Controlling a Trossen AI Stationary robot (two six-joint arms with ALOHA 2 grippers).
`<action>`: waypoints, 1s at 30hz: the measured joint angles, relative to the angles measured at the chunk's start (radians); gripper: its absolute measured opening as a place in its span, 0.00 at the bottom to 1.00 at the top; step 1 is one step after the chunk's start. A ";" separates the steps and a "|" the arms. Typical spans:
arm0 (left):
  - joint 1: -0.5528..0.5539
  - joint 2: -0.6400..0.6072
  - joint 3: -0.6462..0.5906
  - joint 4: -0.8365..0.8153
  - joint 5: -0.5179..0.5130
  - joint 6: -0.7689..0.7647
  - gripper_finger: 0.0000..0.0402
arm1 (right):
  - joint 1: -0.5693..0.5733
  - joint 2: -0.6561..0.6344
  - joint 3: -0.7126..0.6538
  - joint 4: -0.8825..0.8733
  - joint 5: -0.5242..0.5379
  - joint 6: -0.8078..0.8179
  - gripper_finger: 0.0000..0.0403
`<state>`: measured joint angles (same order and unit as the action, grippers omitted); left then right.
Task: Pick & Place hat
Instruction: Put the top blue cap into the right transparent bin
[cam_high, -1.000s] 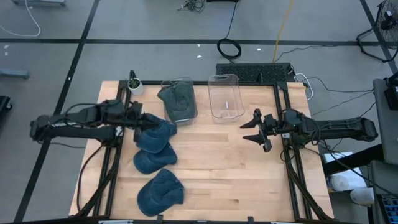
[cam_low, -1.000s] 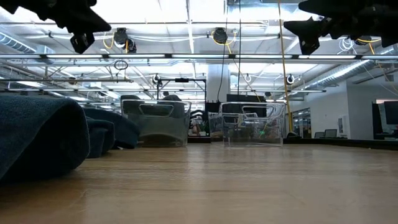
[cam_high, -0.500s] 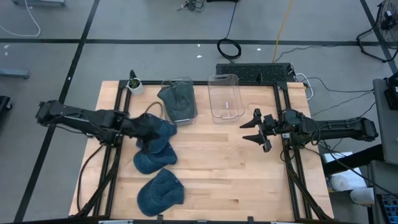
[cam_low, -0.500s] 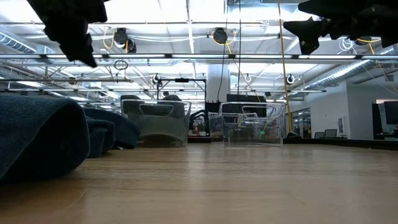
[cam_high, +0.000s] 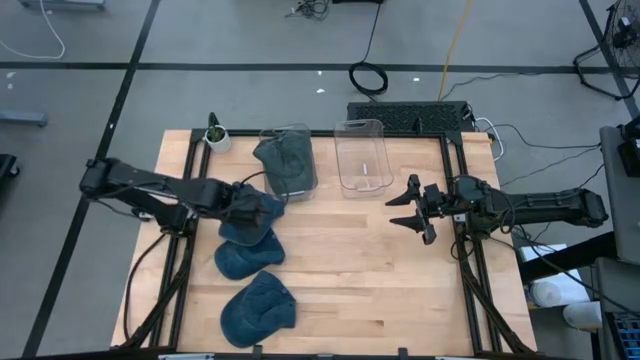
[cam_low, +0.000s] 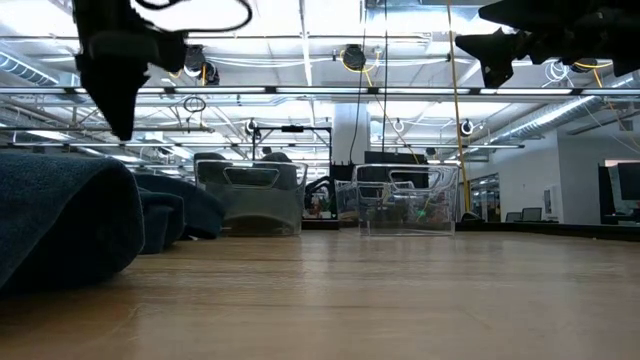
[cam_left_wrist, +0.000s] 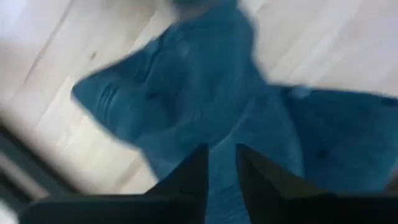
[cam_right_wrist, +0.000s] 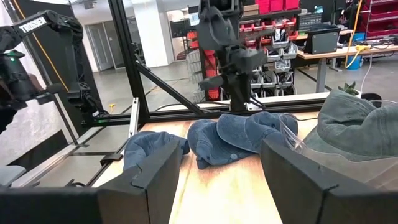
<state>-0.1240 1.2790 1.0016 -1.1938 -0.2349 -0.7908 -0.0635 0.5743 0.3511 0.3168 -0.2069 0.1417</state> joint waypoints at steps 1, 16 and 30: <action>0.007 0.010 0.000 -0.018 0.005 -0.019 0.26 | 0.000 0.000 0.000 0.000 0.000 0.000 0.52; 0.065 0.044 0.000 -0.032 0.123 -0.181 0.48 | 0.000 0.000 0.000 -0.008 0.000 -0.005 0.52; 0.063 0.044 0.000 -0.024 0.100 -0.263 0.52 | 0.000 0.000 0.000 -0.008 0.000 -0.004 0.52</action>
<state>-0.0611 1.3228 1.0016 -1.2179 -0.1350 -1.0540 -0.0638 0.5747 0.3511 0.3088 -0.2066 0.1376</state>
